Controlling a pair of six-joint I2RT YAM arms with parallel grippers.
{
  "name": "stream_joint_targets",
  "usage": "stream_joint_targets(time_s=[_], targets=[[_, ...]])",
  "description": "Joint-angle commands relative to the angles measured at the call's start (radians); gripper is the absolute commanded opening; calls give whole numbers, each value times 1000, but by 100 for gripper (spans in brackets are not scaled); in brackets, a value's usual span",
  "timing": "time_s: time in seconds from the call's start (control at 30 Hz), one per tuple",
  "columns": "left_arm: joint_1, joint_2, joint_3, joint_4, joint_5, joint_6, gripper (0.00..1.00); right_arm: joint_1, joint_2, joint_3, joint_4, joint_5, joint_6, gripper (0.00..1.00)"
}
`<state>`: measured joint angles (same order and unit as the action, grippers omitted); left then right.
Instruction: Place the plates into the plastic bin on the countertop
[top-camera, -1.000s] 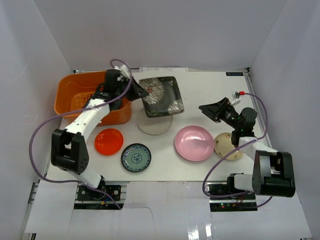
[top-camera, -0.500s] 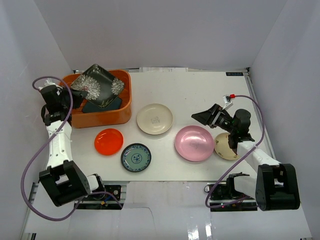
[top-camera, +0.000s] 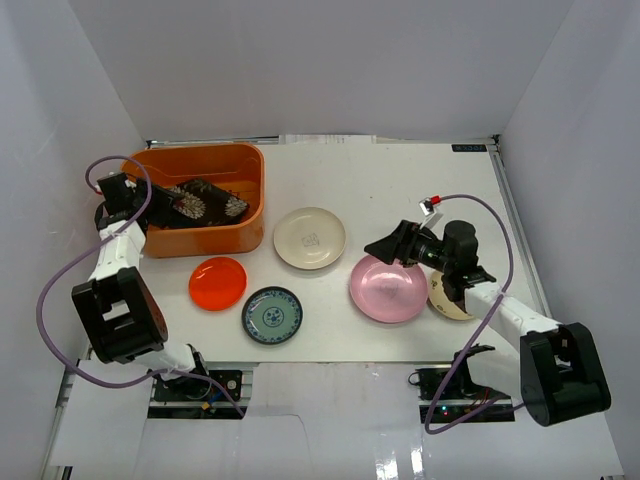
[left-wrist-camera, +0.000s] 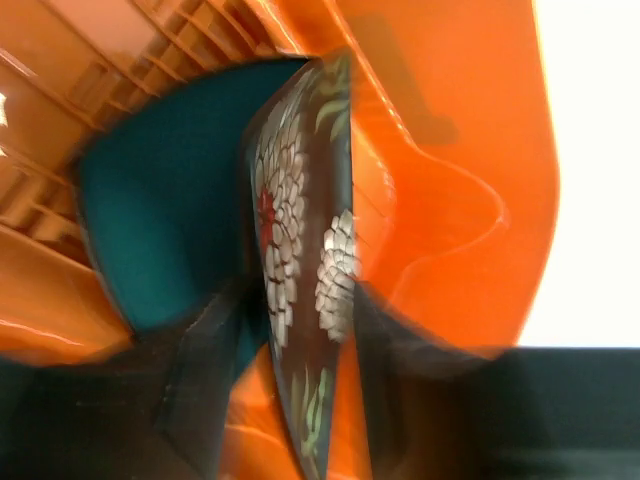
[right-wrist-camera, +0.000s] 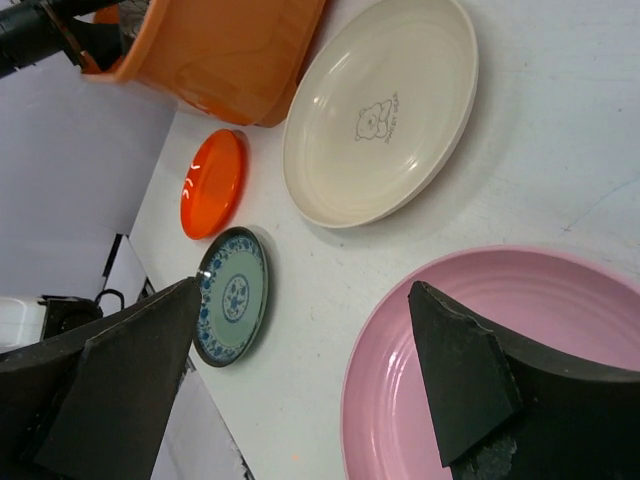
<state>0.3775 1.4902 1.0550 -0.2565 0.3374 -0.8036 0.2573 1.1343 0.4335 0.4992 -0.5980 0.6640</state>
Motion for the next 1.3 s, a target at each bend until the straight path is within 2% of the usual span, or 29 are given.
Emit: stream_joint_targets(time_s=[0.0,0.07,0.1,0.2,0.3,0.37,0.4,0.43,0.53,0.7,0.83,0.87,0.97,1.1,1.13,1.27], targets=[[-2,-5,66,63,5,41,60,51,27,53,-37,108,-78,91],[-2,-7,69,54,-8,46,76,83,53,69,-56,139,-101,90],[-2,-11,72,57,-9,44,88,91,62,76,-65,154,-109,90],[-9,-36,92,57,-15,46,98,125,88,91,-102,240,-138,86],[-31,-100,91,88,-34,44,98,143,99,93,-151,326,-173,80],[-58,-155,51,167,-64,50,98,152,104,91,-186,365,-190,76],[-69,-213,31,198,-77,55,98,160,108,87,-194,389,-204,70],[-77,-235,-8,244,-93,57,98,163,111,86,-205,398,-210,67],[-80,-297,-53,249,-92,30,98,197,107,83,-241,438,-231,59],[-133,-424,-161,247,-83,29,97,305,91,85,-335,518,-294,59],[-251,-551,-220,218,-139,87,88,384,53,59,-384,564,-334,67],[-308,-586,-239,203,-149,99,86,398,44,45,-390,573,-337,72],[-432,-634,-274,145,-189,124,81,450,18,33,-419,592,-343,76],[-632,-644,-340,105,-280,145,75,519,28,40,-458,639,-356,76],[-737,-633,-343,103,-363,159,75,525,38,42,-462,641,-357,75],[-1003,-503,-307,83,-573,214,75,551,107,60,-479,650,-365,68]])
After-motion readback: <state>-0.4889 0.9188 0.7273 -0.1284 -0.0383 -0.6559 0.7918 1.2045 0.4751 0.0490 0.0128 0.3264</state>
